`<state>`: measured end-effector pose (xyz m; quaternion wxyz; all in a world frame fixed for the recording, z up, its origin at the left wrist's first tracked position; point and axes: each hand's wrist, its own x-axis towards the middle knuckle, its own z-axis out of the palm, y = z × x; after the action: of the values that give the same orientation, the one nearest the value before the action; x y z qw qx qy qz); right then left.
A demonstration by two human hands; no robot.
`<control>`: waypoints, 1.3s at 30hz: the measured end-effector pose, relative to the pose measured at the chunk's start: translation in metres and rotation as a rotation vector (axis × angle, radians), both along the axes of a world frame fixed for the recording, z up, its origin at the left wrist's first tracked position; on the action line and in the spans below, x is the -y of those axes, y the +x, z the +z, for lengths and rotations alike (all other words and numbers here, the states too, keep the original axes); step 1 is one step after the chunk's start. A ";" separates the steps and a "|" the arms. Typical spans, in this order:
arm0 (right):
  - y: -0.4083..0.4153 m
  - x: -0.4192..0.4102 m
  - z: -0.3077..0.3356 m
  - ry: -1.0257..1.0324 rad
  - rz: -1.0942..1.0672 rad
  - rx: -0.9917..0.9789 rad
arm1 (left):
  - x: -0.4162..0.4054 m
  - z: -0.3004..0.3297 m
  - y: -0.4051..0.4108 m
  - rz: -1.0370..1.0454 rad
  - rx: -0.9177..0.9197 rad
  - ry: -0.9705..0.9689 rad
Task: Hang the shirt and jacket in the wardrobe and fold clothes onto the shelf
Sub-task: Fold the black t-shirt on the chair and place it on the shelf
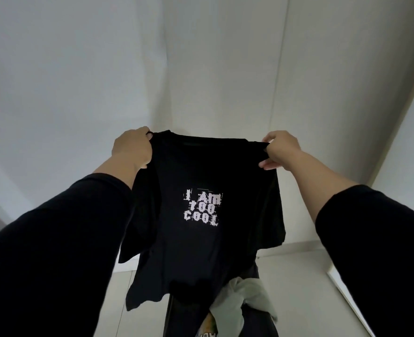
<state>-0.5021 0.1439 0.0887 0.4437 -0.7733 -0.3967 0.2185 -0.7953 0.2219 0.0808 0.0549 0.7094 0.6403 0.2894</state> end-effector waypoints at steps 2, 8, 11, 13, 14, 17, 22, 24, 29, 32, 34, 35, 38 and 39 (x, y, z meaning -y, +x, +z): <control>-0.004 -0.006 0.001 0.035 -0.020 -0.031 | -0.001 -0.001 -0.001 -0.021 0.110 -0.059; 0.000 -0.018 0.004 0.132 -0.149 0.211 | 0.006 -0.001 -0.006 -0.195 0.045 0.058; 0.005 -0.015 0.002 0.118 -0.139 0.265 | 0.011 -0.004 -0.014 -0.312 0.117 -0.096; 0.005 -0.014 -0.002 0.130 -0.099 0.282 | 0.014 -0.005 -0.017 -0.373 0.271 -0.218; 0.003 -0.012 -0.004 0.142 -0.083 0.277 | 0.014 -0.007 -0.016 -0.378 0.371 -0.259; -0.001 -0.013 -0.008 0.173 -0.062 0.256 | 0.005 -0.011 -0.014 -0.310 0.572 -0.337; -0.005 -0.016 -0.011 0.218 -0.066 0.253 | -0.001 -0.016 -0.017 -0.317 0.632 -0.219; -0.006 -0.018 -0.011 0.224 -0.067 0.246 | -0.005 -0.019 -0.020 -0.305 0.579 -0.147; -0.013 -0.019 -0.013 0.236 -0.061 0.256 | -0.027 -0.031 -0.029 -0.160 0.540 -0.033; -0.016 -0.021 -0.015 0.251 -0.034 0.266 | -0.004 -0.014 -0.019 -0.078 0.569 0.012; -0.016 -0.023 -0.015 0.257 -0.019 0.301 | 0.001 -0.010 -0.017 -0.066 0.590 0.076; -0.016 -0.024 -0.014 0.259 -0.010 0.323 | 0.002 -0.008 -0.017 -0.070 0.598 0.110; -0.015 -0.026 -0.014 0.250 -0.017 0.390 | 0.006 -0.005 -0.017 -0.105 0.505 0.105; -0.014 -0.026 -0.014 0.248 -0.034 0.399 | 0.007 -0.004 -0.016 -0.111 0.443 0.074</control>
<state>-0.5164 0.1704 0.0744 0.4518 -0.7473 -0.4873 0.0030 -0.8116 0.2145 0.0767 0.1841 0.6643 0.5614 0.4579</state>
